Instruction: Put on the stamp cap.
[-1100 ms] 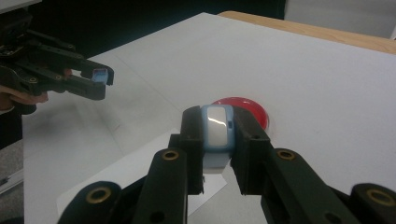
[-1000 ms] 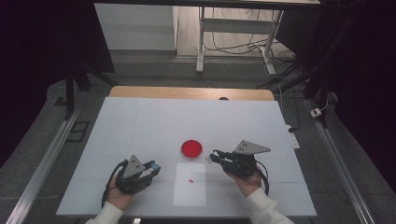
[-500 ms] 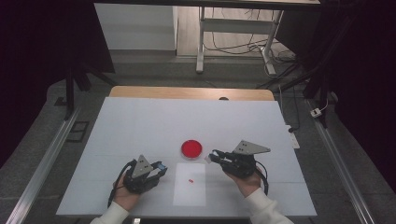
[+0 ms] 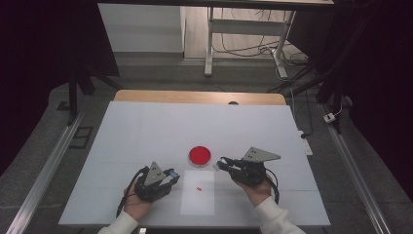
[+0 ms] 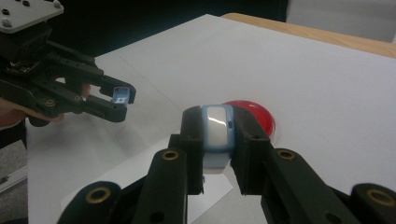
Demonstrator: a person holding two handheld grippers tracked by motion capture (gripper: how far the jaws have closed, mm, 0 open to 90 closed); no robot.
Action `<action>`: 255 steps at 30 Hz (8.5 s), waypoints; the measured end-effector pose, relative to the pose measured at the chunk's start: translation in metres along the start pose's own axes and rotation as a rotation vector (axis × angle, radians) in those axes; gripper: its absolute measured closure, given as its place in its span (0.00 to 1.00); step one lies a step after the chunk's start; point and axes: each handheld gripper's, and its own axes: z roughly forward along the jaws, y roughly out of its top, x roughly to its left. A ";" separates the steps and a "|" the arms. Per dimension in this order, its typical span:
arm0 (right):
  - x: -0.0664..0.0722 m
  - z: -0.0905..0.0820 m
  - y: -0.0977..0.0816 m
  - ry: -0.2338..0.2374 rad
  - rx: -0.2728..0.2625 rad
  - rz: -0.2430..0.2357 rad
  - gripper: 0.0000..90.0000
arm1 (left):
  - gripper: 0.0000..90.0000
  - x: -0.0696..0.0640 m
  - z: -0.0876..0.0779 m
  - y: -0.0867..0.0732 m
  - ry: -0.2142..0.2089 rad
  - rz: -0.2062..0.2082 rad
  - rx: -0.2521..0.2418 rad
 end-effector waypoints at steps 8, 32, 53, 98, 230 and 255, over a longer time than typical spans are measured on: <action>0.001 0.001 -0.001 -0.002 -0.001 -0.003 0.83 | 0.72 -0.005 0.009 0.004 -0.010 0.015 0.005; 0.004 0.003 -0.001 0.005 0.007 -0.011 0.83 | 0.72 -0.026 0.041 0.021 -0.051 0.064 0.016; 0.005 0.004 -0.002 0.005 0.011 -0.017 0.83 | 0.72 -0.027 0.044 0.025 -0.062 0.045 -0.003; 0.008 0.007 -0.002 0.026 0.027 -0.022 0.83 | 0.72 -0.034 0.054 0.038 -0.079 0.051 -0.030; 0.004 0.016 -0.008 0.057 0.048 0.242 0.84 | 0.63 -0.056 0.066 0.044 -0.041 0.145 -0.037; 0.001 0.013 -0.009 0.028 0.023 0.175 0.84 | 0.42 -0.021 0.019 0.024 -0.100 0.032 0.060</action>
